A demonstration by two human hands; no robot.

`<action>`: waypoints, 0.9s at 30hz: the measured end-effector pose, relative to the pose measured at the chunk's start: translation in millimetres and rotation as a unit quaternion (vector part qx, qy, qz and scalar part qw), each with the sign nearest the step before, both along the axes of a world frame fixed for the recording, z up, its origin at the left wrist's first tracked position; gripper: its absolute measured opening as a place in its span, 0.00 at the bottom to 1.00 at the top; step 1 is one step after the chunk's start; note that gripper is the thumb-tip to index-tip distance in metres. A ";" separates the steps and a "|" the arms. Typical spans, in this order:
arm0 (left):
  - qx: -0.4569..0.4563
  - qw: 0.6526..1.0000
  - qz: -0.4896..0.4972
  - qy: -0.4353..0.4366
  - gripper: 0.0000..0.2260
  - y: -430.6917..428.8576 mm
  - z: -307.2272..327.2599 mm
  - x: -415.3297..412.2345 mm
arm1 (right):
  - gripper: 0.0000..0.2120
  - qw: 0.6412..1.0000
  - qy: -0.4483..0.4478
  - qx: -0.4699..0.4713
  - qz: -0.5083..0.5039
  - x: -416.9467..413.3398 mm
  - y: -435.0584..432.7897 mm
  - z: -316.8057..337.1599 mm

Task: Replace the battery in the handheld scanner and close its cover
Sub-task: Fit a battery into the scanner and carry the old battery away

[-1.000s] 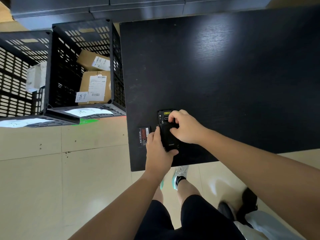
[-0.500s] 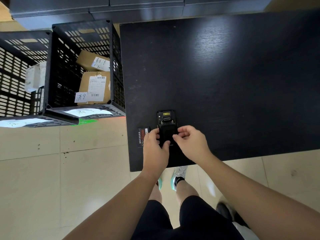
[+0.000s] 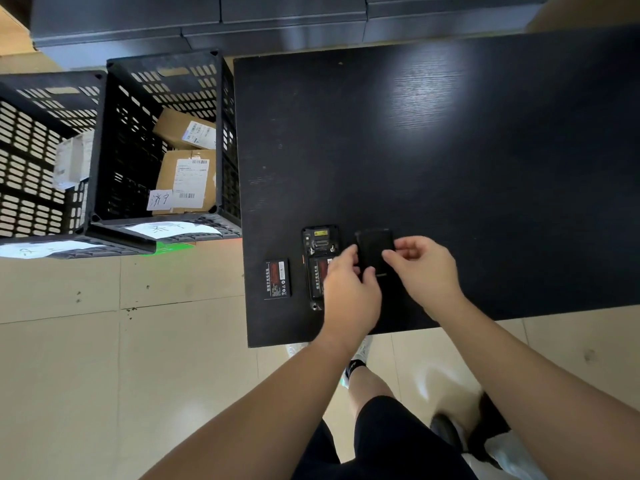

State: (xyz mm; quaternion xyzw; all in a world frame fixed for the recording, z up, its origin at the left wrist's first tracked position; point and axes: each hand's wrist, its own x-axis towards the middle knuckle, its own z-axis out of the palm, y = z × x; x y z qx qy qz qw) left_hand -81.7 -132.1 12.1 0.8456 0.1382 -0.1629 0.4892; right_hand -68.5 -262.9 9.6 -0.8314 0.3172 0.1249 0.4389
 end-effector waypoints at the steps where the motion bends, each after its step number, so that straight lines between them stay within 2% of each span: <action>1: -0.001 1.000 -0.017 0.014 0.21 -8.4 -2.8 -3.2 | 0.13 1.000 0.016 -0.008 0.002 -4.3 -8.8 -2.1; 6: 0.010 0.993 -0.077 0.088 0.21 -29.1 -20.7 -15.5 | 0.14 0.998 0.059 -0.015 0.015 -19.7 -27.1 -21.2; 10: 0.028 0.990 -0.085 0.107 0.19 -31.0 -27.9 -16.5 | 0.14 0.998 0.058 -0.022 0.029 -22.2 -25.4 -31.7; 15: 0.046 0.986 -0.116 0.109 0.27 -34.3 -28.5 -20.7 | 0.15 0.997 0.053 -0.044 0.041 -23.7 -24.3 -37.9; 23: 0.054 0.985 -0.128 0.106 0.28 -30.7 -29.7 -23.4 | 0.15 0.993 0.043 -0.091 0.066 -29.1 -16.2 -38.4; 27: 0.025 0.993 -0.109 0.048 0.27 -11.4 -11.3 -25.1 | 0.11 0.994 -0.027 -0.097 0.041 -30.8 -9.3 -29.5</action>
